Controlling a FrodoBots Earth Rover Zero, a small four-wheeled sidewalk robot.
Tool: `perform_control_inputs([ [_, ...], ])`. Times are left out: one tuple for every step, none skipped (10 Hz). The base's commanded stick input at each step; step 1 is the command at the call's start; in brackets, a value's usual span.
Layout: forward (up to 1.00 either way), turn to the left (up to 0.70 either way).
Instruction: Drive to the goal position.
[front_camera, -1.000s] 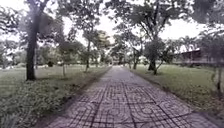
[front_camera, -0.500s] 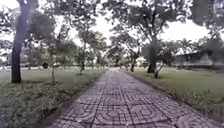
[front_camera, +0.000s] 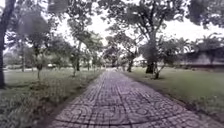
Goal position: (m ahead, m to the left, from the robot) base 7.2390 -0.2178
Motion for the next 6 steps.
perform_control_inputs([
  [1.00,0.00],
  [1.00,0.00],
  [1.00,0.00],
  [1.00,0.00],
  [1.00,0.00],
  [1.00,0.00],
])
